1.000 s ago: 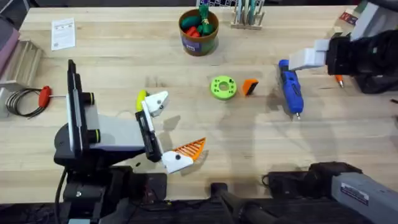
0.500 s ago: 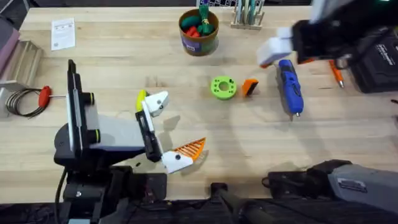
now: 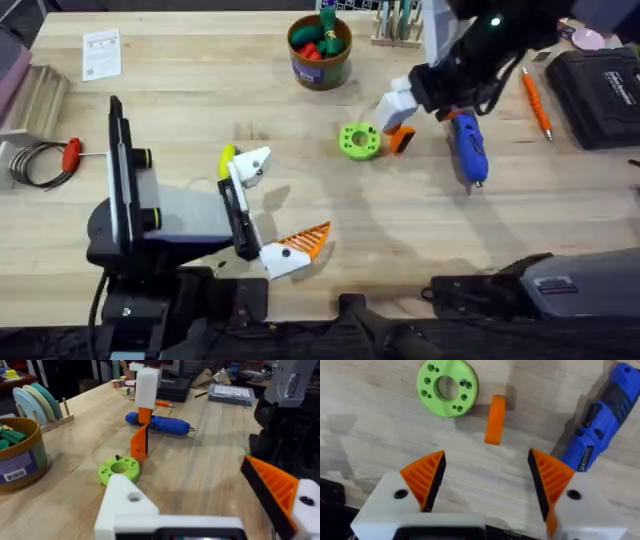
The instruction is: Pick up the gripper from the table and insert it into the empty holder that is missing its gripper. Then pick up a screw, insert it into the mounting hole, and use the screwdriver to tighten it. Finally, clean up the table by picking up the vegetable and placing it into the bucket.
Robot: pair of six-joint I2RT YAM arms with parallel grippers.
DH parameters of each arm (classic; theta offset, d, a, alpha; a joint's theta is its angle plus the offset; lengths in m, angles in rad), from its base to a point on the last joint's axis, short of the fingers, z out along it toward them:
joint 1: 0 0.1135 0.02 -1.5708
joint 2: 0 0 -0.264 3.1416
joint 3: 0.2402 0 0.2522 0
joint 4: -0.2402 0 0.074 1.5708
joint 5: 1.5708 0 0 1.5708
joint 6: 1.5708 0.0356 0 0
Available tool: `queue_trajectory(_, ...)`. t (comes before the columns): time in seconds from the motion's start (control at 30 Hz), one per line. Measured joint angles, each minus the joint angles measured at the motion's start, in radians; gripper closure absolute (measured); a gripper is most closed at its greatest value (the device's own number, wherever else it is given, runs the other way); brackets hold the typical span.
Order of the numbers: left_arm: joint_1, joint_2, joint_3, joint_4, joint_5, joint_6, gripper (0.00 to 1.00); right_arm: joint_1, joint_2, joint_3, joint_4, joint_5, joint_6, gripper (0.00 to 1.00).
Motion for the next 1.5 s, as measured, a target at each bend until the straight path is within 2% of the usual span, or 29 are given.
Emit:
queue_trajectory(0.4, 0.0, 0.0, 0.0, 0.0, 0.0, 0.0, 0.015, -0.001, 0.117, 0.0, 0.041, 0.0, -0.012, 0.014)
queue_trajectory(0.67, 0.0, 0.0, 0.0, 0.0, 0.0, 0.0, 0.015, -0.001, 0.164, 0.0, 0.05, 0.004, 0.055, 0.082)
queue_trajectory(0.97, 0.0, 0.0, 0.0, 0.0, 0.0, 0.0, 0.015, -0.001, 0.193, 0.0, 0.049, 0.035, 0.136, 0.111)
queue_trajectory(1.03, 0.0, 0.0, 0.0, 0.0, 0.0, 0.0, 0.015, -0.001, 0.193, 0.0, 0.049, 0.035, 0.14, 0.182)
queue_trajectory(1.13, 0.0, 0.0, 0.0, 0.0, 0.0, 0.0, 0.015, -0.001, 0.193, 0.0, 0.048, 0.035, 0.145, 0.4)
queue_trajectory(1.23, 0.0, 0.0, 0.0, 0.0, 0.0, 0.0, 0.015, -0.001, 0.193, 0.0, 0.048, 0.035, 0.15, 0.793)
queue_trajectory(1.3, 0.0, 0.0, 0.0, 0.0, 0.0, 0.0, 0.015, -0.001, 0.193, 0.0, 0.049, 0.034, 0.156, 0.973)
queue_trajectory(1.5, 0.0, 0.0, 0.0, 0.0, 0.0, 0.0, 0.015, -0.001, 0.193, 0.0, 0.049, 0.034, 0.157, 0.989)
